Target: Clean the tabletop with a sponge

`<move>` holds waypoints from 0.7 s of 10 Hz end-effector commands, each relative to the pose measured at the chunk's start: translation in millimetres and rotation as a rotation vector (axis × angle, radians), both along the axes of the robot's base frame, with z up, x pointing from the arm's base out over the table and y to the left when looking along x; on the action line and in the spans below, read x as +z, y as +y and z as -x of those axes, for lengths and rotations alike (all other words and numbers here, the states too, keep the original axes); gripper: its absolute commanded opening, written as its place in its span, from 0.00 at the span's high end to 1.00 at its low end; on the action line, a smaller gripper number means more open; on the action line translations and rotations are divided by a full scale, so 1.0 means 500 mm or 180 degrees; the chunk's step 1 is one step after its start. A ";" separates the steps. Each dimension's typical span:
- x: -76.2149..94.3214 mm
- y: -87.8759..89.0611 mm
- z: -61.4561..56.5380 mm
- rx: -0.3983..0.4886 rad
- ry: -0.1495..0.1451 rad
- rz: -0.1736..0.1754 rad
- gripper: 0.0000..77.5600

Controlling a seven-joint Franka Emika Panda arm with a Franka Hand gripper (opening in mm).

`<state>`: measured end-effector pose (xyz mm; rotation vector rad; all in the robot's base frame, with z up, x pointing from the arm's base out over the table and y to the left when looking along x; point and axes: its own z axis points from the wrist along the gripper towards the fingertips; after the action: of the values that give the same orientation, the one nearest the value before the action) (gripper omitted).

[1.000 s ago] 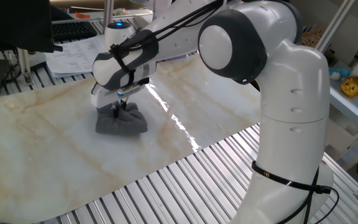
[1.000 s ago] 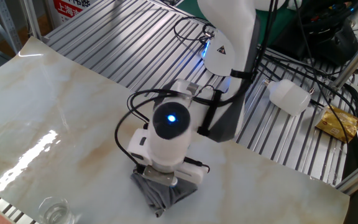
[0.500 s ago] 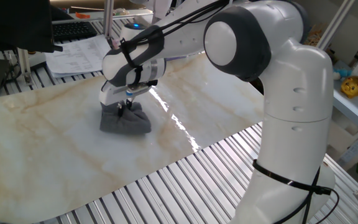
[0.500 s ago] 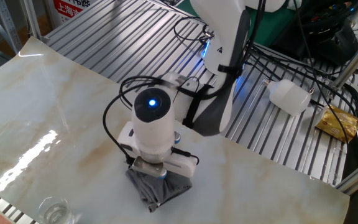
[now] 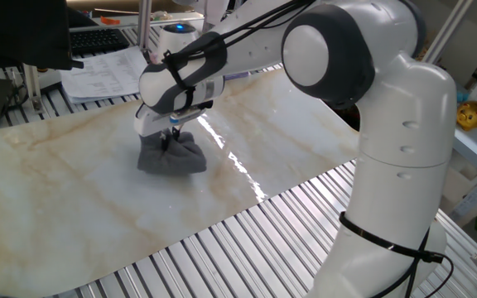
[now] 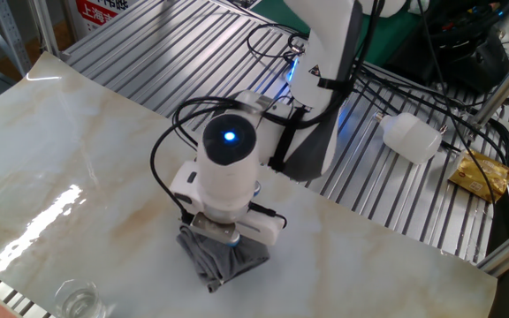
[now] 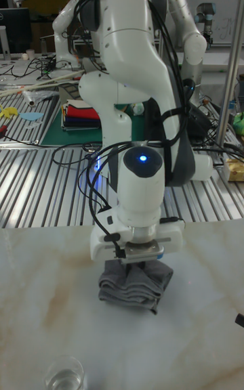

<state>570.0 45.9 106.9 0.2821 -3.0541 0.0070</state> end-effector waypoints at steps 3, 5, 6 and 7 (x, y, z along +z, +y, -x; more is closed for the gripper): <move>0.004 -0.030 0.008 -0.0098 -0.0098 0.0138 0.98; 0.004 -0.030 0.008 -0.0046 -0.0118 0.0127 0.98; 0.004 -0.030 0.008 -0.0033 -0.0115 0.0119 0.98; 0.004 -0.030 0.008 -0.0016 -0.0117 0.0100 0.98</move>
<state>563.6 31.5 105.2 0.2221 -3.0707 0.0746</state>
